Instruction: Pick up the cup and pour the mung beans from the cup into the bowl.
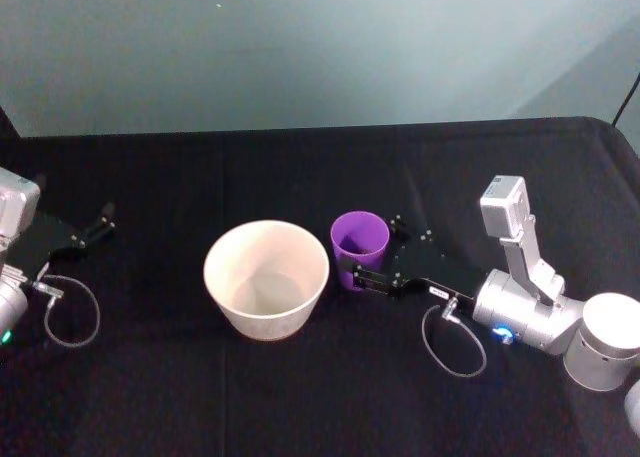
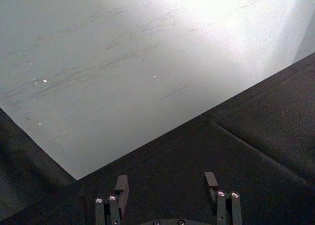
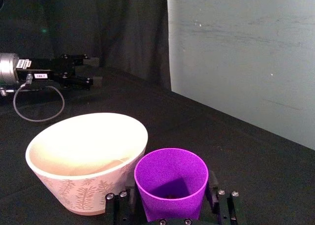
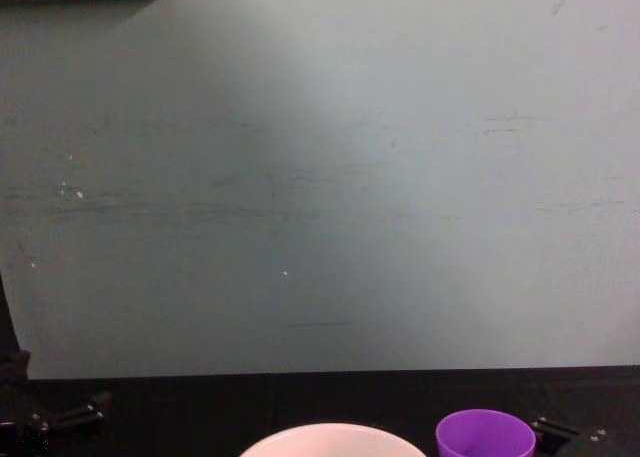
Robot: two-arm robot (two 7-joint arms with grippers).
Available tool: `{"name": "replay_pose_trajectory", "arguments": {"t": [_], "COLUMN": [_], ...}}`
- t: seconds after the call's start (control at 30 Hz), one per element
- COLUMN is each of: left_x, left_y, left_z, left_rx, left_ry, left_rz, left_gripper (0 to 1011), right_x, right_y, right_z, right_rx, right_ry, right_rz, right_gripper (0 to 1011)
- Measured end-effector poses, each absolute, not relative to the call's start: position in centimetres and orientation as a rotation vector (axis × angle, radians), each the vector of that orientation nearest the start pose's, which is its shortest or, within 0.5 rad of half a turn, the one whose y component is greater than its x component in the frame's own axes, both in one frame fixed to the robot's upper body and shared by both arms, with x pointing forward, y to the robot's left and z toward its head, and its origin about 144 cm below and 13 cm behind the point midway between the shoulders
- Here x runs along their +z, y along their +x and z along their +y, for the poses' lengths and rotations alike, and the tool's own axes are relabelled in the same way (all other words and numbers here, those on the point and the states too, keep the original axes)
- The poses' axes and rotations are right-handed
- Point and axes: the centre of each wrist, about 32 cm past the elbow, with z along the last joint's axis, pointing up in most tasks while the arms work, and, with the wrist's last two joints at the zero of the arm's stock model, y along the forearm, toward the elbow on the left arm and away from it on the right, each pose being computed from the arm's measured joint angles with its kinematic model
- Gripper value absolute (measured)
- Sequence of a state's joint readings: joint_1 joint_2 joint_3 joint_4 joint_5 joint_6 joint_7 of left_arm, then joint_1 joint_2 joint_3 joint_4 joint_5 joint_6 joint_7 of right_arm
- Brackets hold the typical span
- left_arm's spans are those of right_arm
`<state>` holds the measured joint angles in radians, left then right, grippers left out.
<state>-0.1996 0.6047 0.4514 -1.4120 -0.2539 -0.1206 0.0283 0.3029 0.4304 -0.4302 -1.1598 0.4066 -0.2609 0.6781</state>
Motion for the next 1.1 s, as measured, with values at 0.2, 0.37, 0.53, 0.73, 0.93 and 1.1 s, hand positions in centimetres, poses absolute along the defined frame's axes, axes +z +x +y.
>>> {"name": "replay_pose_trajectory", "arguments": {"t": [0.2,0.37,0.53,0.73,0.93,1.1], "left_x": [114.0,114.0,114.0,114.0,114.0,114.0], "left_y": [48.9,48.9,48.9,48.9,48.9,48.9], "left_z": [31.0,31.0,31.0,31.0,31.0,31.0], "left_rx": [1.248,1.248,1.248,1.248,1.248,1.248], "left_ry": [0.304,0.304,0.304,0.304,0.304,0.304], "left_rz": [-0.285,-0.285,-0.285,-0.285,-0.285,-0.285], "left_gripper": [1000,1000,1000,1000,1000,1000], "right_x": [110.6,110.6,110.6,111.0,112.3,114.2], "right_y": [52.1,52.1,52.1,51.6,51.1,50.6], "right_z": [-29.1,-29.1,-29.1,-29.2,-29.9,-30.5], "right_rx": [-0.673,-0.673,-0.673,-0.7,-0.74,-0.761], "right_ry": [-0.097,-0.097,-0.097,-0.095,-0.052,-0.004], "right_rz": [-0.068,-0.068,-0.068,-0.085,-0.065,-0.052], "right_gripper": [777,743,728,723,723,723]}}
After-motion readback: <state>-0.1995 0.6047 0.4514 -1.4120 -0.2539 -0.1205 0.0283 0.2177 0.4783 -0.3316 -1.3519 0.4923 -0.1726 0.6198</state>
